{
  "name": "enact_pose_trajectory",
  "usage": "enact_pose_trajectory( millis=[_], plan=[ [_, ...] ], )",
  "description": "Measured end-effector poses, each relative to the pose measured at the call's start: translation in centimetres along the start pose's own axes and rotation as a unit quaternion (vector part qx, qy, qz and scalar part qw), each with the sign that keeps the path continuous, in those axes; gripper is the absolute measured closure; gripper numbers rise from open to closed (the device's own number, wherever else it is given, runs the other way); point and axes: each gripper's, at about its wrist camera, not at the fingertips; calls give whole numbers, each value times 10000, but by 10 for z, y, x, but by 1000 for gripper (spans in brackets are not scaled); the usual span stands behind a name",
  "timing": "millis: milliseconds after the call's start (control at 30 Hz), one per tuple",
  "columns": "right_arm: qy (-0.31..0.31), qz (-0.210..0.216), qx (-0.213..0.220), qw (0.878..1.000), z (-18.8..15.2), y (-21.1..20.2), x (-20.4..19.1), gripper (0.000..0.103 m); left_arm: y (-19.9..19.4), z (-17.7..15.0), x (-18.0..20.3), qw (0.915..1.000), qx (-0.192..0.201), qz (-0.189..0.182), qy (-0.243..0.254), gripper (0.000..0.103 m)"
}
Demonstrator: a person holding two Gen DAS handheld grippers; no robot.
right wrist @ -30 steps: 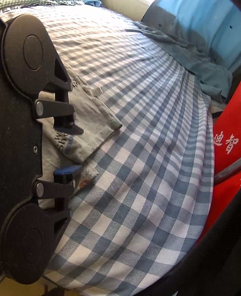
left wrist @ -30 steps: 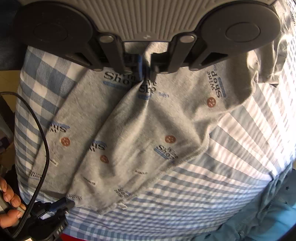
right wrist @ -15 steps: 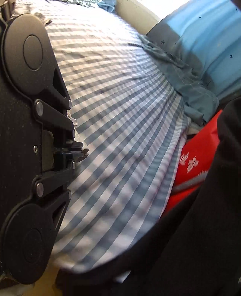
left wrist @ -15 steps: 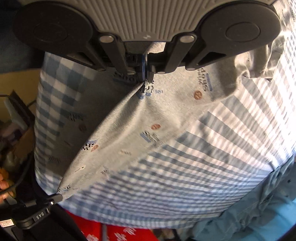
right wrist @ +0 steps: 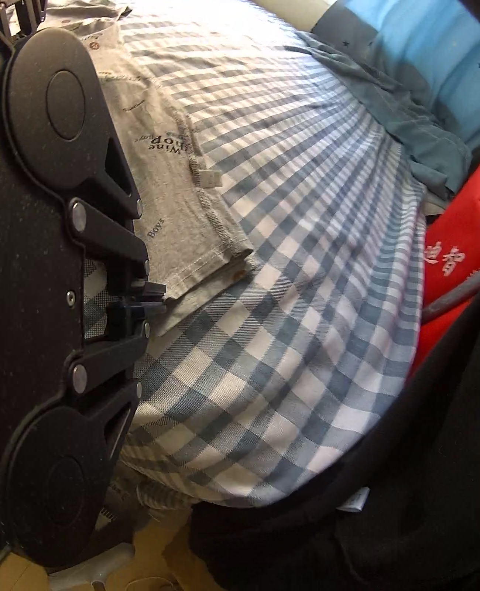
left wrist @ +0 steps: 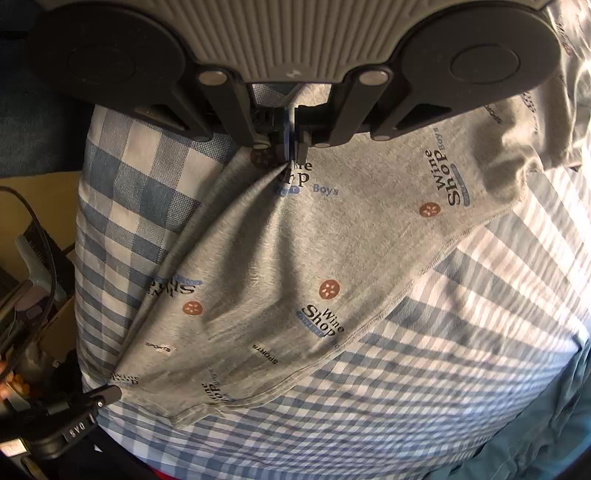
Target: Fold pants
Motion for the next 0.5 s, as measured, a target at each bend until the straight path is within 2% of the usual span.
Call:
enact_pose_trajectory(
  millis=[33, 67, 167, 233, 333, 500],
  plan=[
    [-123, -14, -31, 9999, 1, 0, -3, 98, 1, 0, -1, 10000, -18, -29, -69, 100],
    [-272, 11, -17, 9996, 2, -2, -5, 90, 1, 0, -4, 9998, -38, -72, -166, 99],
    [-639, 55, 54, 9979, 8, -6, -10, 75, -2, -1, -8, 9986, -69, -208, -480, 90],
    [-873, 95, 79, 9961, 16, -5, -13, 69, -3, -2, -8, 9973, -89, -263, -674, 75],
    [-1170, 107, 56, 9931, 25, 0, -18, 56, -7, -4, -6, 9955, -72, -292, -893, 63],
    [-1625, 165, 26, 9866, 41, 11, -29, 55, -13, -2, -1, 9927, -9, -282, -1168, 54]
  ],
)
Point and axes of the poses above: each gripper's, at about its wrist camera, not at the fingertips, and y roughly the way its jaws point, x to its right, z to its top, and after that the axes turned 7 degrees about z, right-handed
